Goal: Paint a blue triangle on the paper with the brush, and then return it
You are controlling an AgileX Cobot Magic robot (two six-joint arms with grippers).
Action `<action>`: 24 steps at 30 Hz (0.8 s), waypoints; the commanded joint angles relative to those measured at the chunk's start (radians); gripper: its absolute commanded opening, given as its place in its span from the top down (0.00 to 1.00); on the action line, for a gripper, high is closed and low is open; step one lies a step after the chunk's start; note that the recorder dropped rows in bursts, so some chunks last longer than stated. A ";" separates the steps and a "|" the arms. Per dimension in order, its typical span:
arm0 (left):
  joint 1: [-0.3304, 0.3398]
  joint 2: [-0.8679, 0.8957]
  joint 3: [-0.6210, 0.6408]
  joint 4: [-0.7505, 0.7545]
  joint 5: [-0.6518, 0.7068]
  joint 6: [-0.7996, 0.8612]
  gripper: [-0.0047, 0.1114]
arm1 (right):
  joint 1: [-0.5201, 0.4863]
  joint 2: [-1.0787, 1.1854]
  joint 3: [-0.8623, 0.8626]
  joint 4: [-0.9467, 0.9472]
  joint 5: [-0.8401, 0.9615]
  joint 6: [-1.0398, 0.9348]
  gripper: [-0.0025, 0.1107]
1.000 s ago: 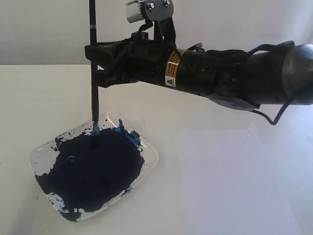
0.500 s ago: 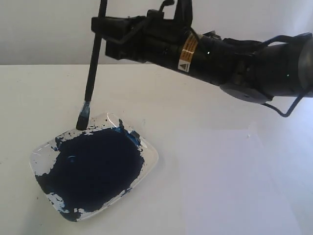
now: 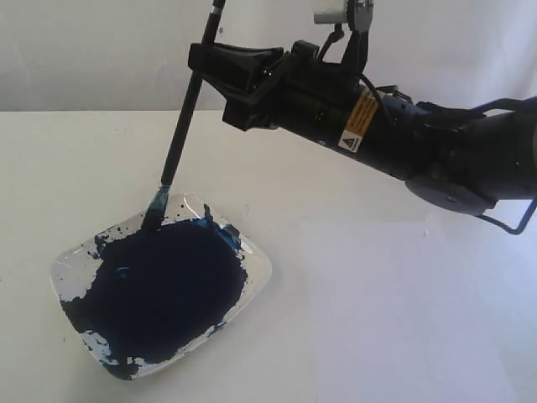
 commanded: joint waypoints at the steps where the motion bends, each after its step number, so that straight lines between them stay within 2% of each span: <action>1: -0.084 0.182 -0.132 0.243 0.208 -0.053 0.96 | -0.008 -0.007 0.030 0.008 -0.013 -0.033 0.98; 3: -0.148 0.261 -0.174 0.220 0.334 -0.009 0.96 | -0.008 -0.006 0.038 0.004 -0.011 -0.043 0.98; 4: -0.176 0.296 -0.185 0.161 0.371 0.031 0.96 | -0.008 -0.006 0.040 -0.002 -0.011 -0.045 0.98; 5: -0.217 0.324 -0.196 0.053 0.395 0.083 0.96 | -0.008 -0.006 0.040 -0.010 -0.008 -0.045 0.98; 7: -0.269 0.362 -0.197 -0.201 0.393 0.292 0.96 | -0.008 -0.006 0.040 -0.032 -0.003 -0.045 0.98; 8: -0.307 0.381 -0.197 -0.403 0.391 0.505 0.96 | -0.008 -0.004 0.040 -0.038 -0.003 -0.048 0.98; 10: -0.349 0.394 -0.198 -0.702 0.408 0.808 0.96 | -0.008 -0.004 0.040 -0.040 0.015 -0.048 0.98; 11: -0.373 0.396 -0.199 -0.919 0.449 1.050 0.96 | -0.008 -0.004 0.040 -0.040 0.031 -0.051 0.98; 14: -0.391 0.396 -0.217 -1.361 0.635 1.559 0.96 | -0.008 -0.004 0.040 -0.040 0.061 -0.073 0.98; 15: -0.391 0.396 -0.222 -1.445 0.686 1.674 0.96 | -0.008 -0.002 0.040 -0.040 0.066 -0.080 0.98; 17: -0.391 0.400 -0.236 -1.519 0.796 1.753 0.96 | -0.008 -0.002 0.040 -0.036 0.072 -0.090 0.98; 20: -0.391 0.431 -0.246 -1.515 0.945 1.765 0.96 | -0.008 -0.002 0.040 -0.036 0.076 -0.094 0.98; 24: -0.391 0.501 -0.246 -1.566 1.012 1.823 0.96 | -0.008 -0.002 0.040 -0.036 0.076 -0.108 0.98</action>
